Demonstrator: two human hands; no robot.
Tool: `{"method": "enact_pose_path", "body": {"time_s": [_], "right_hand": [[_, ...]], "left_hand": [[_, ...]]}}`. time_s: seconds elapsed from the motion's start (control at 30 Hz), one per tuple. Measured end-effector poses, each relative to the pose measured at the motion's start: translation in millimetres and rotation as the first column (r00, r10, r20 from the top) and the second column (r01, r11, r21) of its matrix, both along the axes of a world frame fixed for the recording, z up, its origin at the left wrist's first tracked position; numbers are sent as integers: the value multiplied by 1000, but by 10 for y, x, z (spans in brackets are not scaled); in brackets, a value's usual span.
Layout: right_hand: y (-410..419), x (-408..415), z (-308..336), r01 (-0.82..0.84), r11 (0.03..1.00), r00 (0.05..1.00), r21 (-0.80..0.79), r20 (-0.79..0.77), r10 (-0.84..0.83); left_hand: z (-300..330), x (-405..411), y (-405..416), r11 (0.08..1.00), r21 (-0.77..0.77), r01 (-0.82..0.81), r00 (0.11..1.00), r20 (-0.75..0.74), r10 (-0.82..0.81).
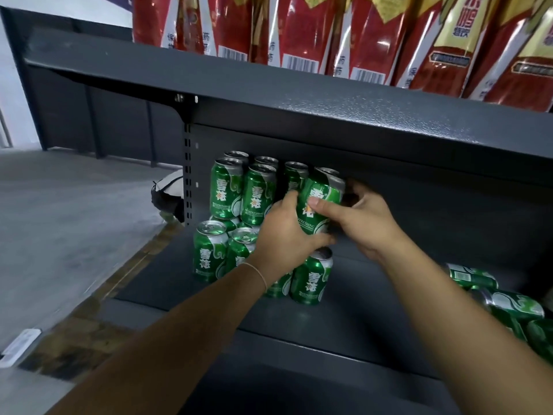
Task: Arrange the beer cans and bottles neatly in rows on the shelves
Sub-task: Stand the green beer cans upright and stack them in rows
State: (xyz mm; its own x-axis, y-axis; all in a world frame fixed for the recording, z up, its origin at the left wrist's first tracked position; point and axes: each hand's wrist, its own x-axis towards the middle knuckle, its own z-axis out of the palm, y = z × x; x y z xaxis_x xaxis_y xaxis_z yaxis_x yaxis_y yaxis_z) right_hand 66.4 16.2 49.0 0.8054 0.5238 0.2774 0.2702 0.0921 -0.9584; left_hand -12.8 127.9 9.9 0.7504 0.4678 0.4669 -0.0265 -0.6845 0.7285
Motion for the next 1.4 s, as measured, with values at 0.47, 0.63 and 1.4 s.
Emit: {"method": "enact_pose_path", "body": {"time_s": [0.47,0.63,1.4], "right_hand": [[515,215,-176,280,932,940,-232,264,-217],[618,238,-230,320,908,925,-269,293,-240],[702,278,-311,308,903,920,-301,336,-201]], "left_hand": [[-28,-242,742,987,-85,139,989,-33,-142],[-97,-200,811,980,-56,192,980,-34,-195],[-107,-219,790,980,-45,192,981,-33,-193]]}}
